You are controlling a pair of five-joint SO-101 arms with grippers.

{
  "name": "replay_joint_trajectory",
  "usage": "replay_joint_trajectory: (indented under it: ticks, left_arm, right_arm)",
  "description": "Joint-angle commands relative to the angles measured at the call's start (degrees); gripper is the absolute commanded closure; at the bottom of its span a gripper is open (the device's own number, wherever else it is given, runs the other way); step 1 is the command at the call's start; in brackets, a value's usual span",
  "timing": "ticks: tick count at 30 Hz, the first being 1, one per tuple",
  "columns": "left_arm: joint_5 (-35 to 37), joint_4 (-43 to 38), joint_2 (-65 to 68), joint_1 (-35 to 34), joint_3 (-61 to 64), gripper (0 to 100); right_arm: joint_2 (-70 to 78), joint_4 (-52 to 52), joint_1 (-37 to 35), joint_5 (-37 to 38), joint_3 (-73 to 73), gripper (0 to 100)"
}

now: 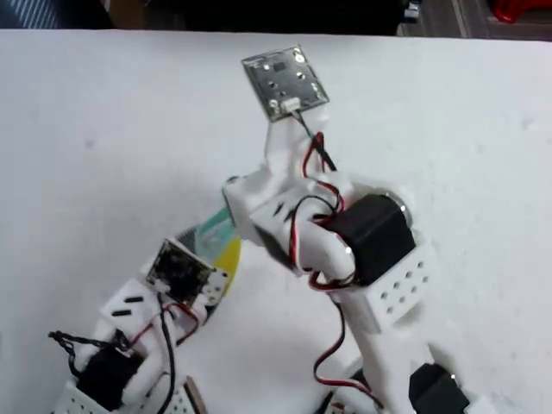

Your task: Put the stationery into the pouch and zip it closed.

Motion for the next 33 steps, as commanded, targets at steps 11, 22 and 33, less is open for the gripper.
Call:
replay_joint_trajectory:
  ticks: [11, 22, 33]
  left_arm:
    - [-0.18, -0.62, 0.31, 1.8, 1.76, 98]
    - [-0.18, -0.62, 0.31, 1.45, 1.67, 98]
    - [-0.09, 3.43, 0.31, 1.8, -1.05, 91]
  right_arm:
    - [-1.71, 0.84, -4.0, -5.45, -1.76, 64.0]
    - [-1.54, -0.13, -4.7, -4.22, 9.58, 64.0]
    - [3.82, -4.79, -8.92, 7.91, 9.32, 96.7]
